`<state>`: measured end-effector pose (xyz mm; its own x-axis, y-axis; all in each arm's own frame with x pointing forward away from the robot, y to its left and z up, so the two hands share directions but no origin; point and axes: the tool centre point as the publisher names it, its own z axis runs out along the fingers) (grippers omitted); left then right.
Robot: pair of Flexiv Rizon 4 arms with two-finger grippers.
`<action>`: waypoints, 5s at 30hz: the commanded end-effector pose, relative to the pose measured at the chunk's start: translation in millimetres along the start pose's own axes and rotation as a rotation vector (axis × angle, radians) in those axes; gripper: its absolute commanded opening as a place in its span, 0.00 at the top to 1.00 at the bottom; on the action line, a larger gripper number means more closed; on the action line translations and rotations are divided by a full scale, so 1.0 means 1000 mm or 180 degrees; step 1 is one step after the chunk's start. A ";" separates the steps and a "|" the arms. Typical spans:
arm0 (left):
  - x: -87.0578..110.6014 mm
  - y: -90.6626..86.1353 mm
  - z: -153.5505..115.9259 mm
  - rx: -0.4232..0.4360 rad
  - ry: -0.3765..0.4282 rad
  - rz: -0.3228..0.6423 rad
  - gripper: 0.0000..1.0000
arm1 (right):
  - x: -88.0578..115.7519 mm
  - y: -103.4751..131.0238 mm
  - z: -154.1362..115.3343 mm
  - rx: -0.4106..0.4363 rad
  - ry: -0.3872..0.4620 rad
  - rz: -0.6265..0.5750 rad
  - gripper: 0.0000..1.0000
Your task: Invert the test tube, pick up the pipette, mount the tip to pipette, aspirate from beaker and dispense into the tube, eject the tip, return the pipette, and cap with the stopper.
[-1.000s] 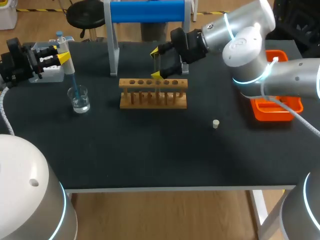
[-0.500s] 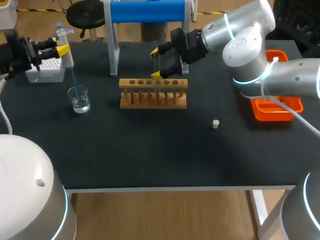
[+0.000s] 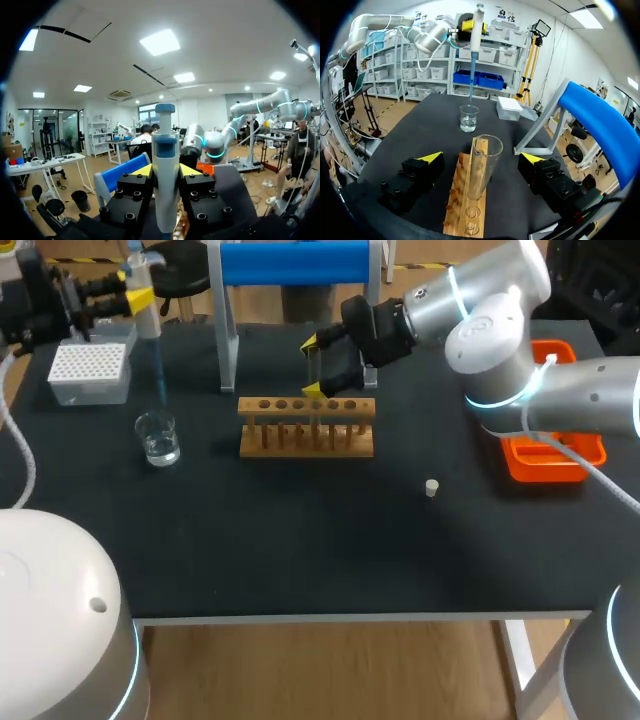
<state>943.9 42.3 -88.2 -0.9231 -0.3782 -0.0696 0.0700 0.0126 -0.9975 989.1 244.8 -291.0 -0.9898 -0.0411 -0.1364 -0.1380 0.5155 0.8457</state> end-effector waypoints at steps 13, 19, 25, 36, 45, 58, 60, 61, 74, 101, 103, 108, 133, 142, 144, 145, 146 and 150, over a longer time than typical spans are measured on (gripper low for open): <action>0.041 -0.075 0.091 -0.0020 0.0490 -0.0110 1.00 | 0.000 0.000 -0.001 0.0006 0.0002 0.0000 0.00; 0.054 -0.091 0.122 0.0095 0.0739 -0.0102 1.00 | 0.000 0.000 -0.001 0.0006 0.0002 0.0000 0.00; 0.062 -0.104 0.148 0.0219 0.0916 -0.0077 1.00 | 0.000 0.000 -0.001 0.0006 0.0002 0.0000 0.00; 0.063 -0.114 0.178 0.0317 0.1163 -0.0073 1.00 | 0.000 0.000 -0.001 0.0006 0.0002 0.0000 0.00; 0.062 -0.114 0.179 0.0316 0.1204 -0.0076 1.00 | 0.000 0.000 -0.001 0.0006 0.0002 0.0000 0.00; 0.062 -0.114 0.179 0.0316 0.1204 -0.0076 1.00 | 0.000 0.000 -0.001 0.0006 0.0002 0.0000 0.00; 0.062 -0.114 0.179 0.0316 0.1204 -0.0076 1.00 | 0.000 0.000 -0.001 0.0006 0.0002 0.0000 0.00; 0.062 -0.114 0.179 0.0316 0.1204 -0.0076 1.00 | 0.000 0.000 -0.001 0.0006 0.0002 0.0000 0.00; 0.062 -0.114 0.179 0.0316 0.1204 -0.0076 1.00 | 0.000 0.000 -0.001 0.0006 0.0002 0.0000 0.00; 0.062 -0.114 0.179 0.0316 0.1204 -0.0076 1.00 | -0.003 -0.002 0.009 0.0027 0.0022 0.0223 0.00; 0.062 -0.114 0.179 0.0316 0.1204 -0.0076 1.00 | -0.003 -0.002 0.009 0.0032 0.0008 0.0225 0.00; 0.062 -0.114 0.179 0.0316 0.1204 -0.0076 1.00 | -0.004 -0.001 0.010 0.0047 -0.0053 0.0192 0.00; 0.062 -0.114 0.179 0.0316 0.1204 -0.0076 1.00 | -0.001 0.001 0.011 0.0038 -0.0121 0.0128 0.00; 0.062 -0.114 0.179 0.0316 0.1204 -0.0076 1.00 | -0.001 0.000 0.008 0.0037 -0.0129 0.0124 0.00; 0.062 -0.114 0.179 0.0316 0.1204 -0.0076 1.00 | -0.001 0.000 0.008 0.0037 -0.0129 0.0124 0.00; 0.062 -0.114 0.179 0.0316 0.1204 -0.0076 1.00 | -0.001 0.000 0.008 0.0037 -0.0129 0.0124 0.00; 0.062 -0.114 0.179 0.0316 0.1204 -0.0076 1.00 | -0.001 0.000 0.008 0.0037 -0.0129 0.0124 0.00; 0.062 -0.114 0.179 0.0316 0.1204 -0.0076 1.00 | -0.001 0.000 0.008 0.0037 -0.0129 0.0124 0.00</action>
<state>945.1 -148.2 22.8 -0.9977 -0.0115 -0.0661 0.0669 -0.0905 -0.9936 990.6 252.6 -295.5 -0.9922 0.0140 -0.1237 -0.0979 0.5261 0.8448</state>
